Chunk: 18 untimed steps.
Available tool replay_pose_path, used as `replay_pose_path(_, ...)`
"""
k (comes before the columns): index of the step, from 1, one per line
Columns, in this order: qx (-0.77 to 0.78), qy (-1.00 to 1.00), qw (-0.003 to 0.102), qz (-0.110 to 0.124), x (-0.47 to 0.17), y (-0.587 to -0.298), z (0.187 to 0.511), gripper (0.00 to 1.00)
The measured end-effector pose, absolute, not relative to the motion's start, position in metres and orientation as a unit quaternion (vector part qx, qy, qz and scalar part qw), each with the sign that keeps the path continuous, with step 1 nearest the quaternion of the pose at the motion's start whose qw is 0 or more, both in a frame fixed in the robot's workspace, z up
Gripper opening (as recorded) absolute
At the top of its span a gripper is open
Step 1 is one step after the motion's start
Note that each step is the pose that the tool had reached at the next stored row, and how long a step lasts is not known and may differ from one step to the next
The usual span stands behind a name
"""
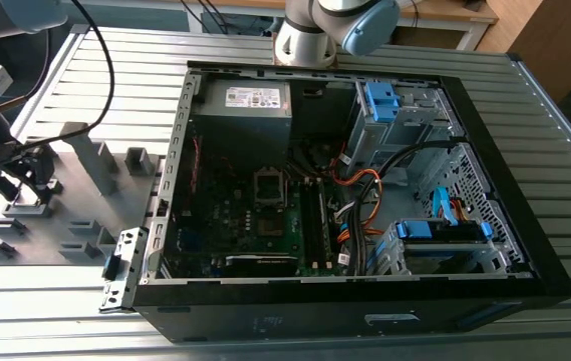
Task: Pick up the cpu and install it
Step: 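Pick up the cpu and move it towards the insertion slot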
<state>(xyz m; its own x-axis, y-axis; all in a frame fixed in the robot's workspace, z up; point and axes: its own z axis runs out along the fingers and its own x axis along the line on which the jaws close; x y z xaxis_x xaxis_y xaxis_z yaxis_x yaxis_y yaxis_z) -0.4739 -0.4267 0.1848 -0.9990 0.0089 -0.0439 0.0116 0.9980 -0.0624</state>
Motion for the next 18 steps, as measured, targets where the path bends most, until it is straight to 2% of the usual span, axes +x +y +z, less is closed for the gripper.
replay_pose_path(18,-0.005,0.999,0.025,-0.028,-0.4746,-0.4284,0.1841,0.55)
